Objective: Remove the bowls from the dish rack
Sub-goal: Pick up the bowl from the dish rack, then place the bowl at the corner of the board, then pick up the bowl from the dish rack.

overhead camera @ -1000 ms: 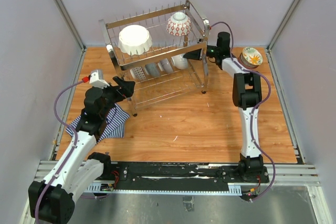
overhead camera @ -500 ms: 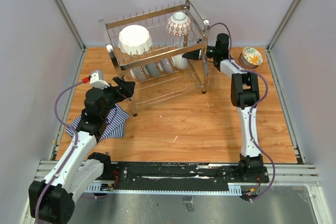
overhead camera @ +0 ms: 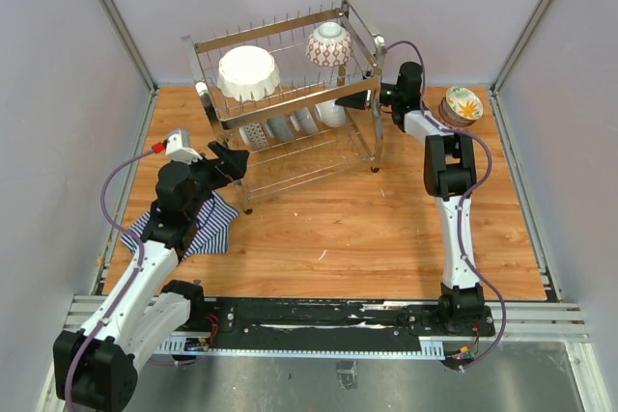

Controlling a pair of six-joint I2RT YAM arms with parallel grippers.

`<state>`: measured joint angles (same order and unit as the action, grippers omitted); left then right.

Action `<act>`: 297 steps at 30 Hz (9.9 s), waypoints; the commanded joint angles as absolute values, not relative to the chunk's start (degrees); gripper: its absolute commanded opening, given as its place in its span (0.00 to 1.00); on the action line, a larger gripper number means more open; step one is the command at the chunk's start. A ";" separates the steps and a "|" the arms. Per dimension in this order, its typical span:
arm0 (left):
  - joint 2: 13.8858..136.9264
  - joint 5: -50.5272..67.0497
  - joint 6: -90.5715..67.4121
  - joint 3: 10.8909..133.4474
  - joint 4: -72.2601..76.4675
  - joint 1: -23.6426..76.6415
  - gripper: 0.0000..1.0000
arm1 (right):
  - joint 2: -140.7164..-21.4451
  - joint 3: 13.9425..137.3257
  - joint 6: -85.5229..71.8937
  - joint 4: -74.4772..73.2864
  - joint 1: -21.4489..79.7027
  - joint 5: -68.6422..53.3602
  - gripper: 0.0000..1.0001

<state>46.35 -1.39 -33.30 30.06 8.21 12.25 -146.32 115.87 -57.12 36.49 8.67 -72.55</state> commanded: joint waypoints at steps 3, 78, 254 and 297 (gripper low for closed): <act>46.45 -1.53 -33.22 29.28 10.54 12.64 0.99 | -148.17 118.52 -60.71 42.47 9.52 -73.92 0.03; 43.66 -0.03 -34.45 30.29 9.14 13.00 0.98 | -125.29 120.47 -14.65 -21.09 -1.51 -40.35 0.01; 47.98 1.68 -33.23 28.83 14.90 13.16 0.98 | -148.89 121.30 -51.59 33.73 14.30 -76.02 0.44; 47.90 1.54 -33.13 29.08 14.84 13.17 0.98 | -146.34 119.22 -52.12 35.98 12.66 -75.15 0.44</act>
<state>47.97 1.58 -33.69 29.12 13.19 12.64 -148.86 120.75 -51.64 33.06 13.87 -75.22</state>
